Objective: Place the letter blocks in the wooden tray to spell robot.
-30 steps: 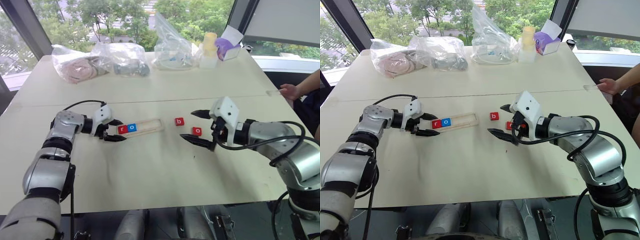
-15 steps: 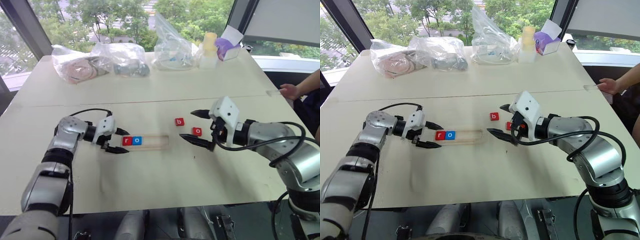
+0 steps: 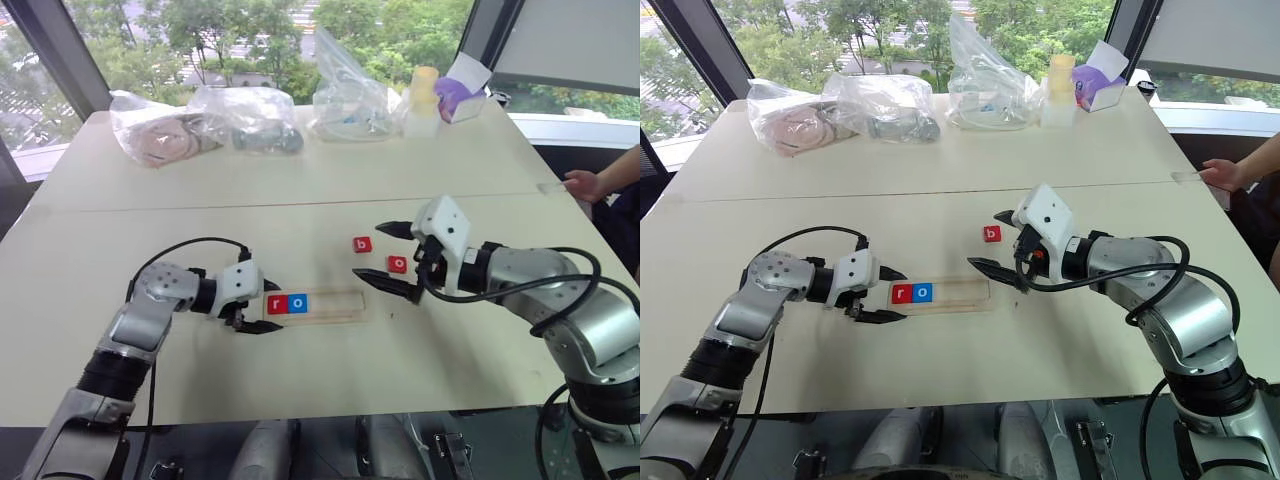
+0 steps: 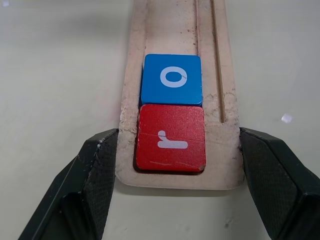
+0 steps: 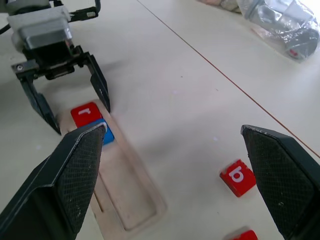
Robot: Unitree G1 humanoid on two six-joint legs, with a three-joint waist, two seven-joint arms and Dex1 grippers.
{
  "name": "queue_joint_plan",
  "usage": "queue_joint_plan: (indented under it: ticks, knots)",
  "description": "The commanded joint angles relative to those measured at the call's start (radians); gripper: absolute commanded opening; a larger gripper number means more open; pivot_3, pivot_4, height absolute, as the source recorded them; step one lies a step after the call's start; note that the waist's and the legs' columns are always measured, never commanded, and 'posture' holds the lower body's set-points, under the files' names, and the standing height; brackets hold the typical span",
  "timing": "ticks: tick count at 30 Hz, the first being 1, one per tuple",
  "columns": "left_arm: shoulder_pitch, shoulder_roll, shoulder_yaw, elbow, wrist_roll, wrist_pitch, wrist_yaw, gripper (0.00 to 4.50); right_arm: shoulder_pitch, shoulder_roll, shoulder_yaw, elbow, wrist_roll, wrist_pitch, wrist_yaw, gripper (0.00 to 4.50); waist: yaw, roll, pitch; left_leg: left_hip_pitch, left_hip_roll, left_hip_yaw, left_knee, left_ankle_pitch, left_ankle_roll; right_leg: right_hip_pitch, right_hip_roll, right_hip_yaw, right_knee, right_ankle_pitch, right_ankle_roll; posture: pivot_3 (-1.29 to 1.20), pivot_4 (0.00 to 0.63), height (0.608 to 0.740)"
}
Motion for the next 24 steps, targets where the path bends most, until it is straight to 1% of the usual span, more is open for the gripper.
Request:
queue_joint_plan:
  ticks: [1,5,8,12,13,14,18,21,24]
  knots:
    - [0.045,-0.008,-0.098,-0.072,0.018,0.050,0.010,3.11,-0.006,0.014,-0.004,-0.036,-0.003,-0.012,-0.017,4.50,0.005,0.000,0.000,0.000,0.000,0.000,0.000,0.000,0.000,0.000,0.000,0.000,0.000,0.000,0.000,0.00,0.150,0.740]
    - [0.058,-0.001,-0.122,-0.114,0.008,0.073,0.019,3.11,-0.009,0.027,0.024,-0.020,-0.037,-0.015,-0.044,4.50,0.004,0.000,0.000,0.000,0.000,0.000,0.000,0.000,0.000,0.000,0.000,0.000,-0.001,0.000,0.000,0.00,0.150,0.740]
    - [0.062,0.007,-0.133,-0.117,0.011,0.071,0.025,3.11,-0.023,0.036,0.072,0.019,-0.103,-0.030,-0.075,4.50,0.004,0.000,0.000,0.000,0.000,0.000,0.000,0.000,0.000,0.000,0.000,0.000,-0.001,0.000,0.000,0.00,0.150,0.740]
    - [0.063,0.014,-0.134,-0.116,0.012,0.097,0.038,3.11,-0.054,0.060,0.110,0.060,-0.151,-0.034,-0.095,4.50,0.002,0.000,0.000,0.000,0.000,0.000,0.000,0.000,0.000,0.000,0.000,0.000,-0.001,0.000,0.000,0.00,0.150,0.740]
    - [0.064,0.014,-0.132,-0.116,0.013,0.103,0.046,4.16,-0.059,0.066,0.117,0.068,-0.161,-0.034,-0.097,4.50,0.003,0.000,0.000,0.000,0.000,0.000,0.000,0.000,0.000,0.000,0.000,0.000,-0.001,0.000,0.000,0.00,0.150,0.740]
    - [0.065,0.016,-0.131,-0.118,0.011,0.111,0.051,4.45,-0.066,0.072,0.124,0.078,-0.174,-0.032,-0.104,4.50,0.003,0.000,0.000,0.000,0.000,0.000,0.000,0.000,0.000,0.000,0.000,0.000,-0.001,0.000,0.000,0.00,0.150,0.740]
    - [0.079,0.022,-0.119,-0.144,-0.005,0.148,0.074,4.45,-0.100,0.109,0.160,0.130,-0.238,-0.008,-0.155,4.50,0.001,0.000,0.000,0.000,0.000,0.000,0.000,0.000,0.000,0.000,0.000,0.000,-0.001,0.000,0.000,0.00,0.150,0.740]
    - [0.122,0.053,-0.080,-0.210,-0.039,0.198,0.090,4.45,-0.159,0.217,0.169,0.225,-0.294,0.109,-0.289,4.50,-0.003,0.001,0.000,0.000,0.000,0.000,-0.001,0.000,0.000,0.000,0.000,0.000,0.000,0.000,0.000,0.00,0.150,0.740]
    - [0.169,0.088,-0.034,-0.271,-0.076,0.243,0.110,4.45,-0.195,0.309,0.162,0.285,-0.326,0.181,-0.373,4.50,-0.020,0.001,-0.001,0.001,0.001,0.000,-0.002,0.000,-0.001,-0.001,0.001,0.001,0.000,0.000,-0.001,0.00,0.150,0.740]
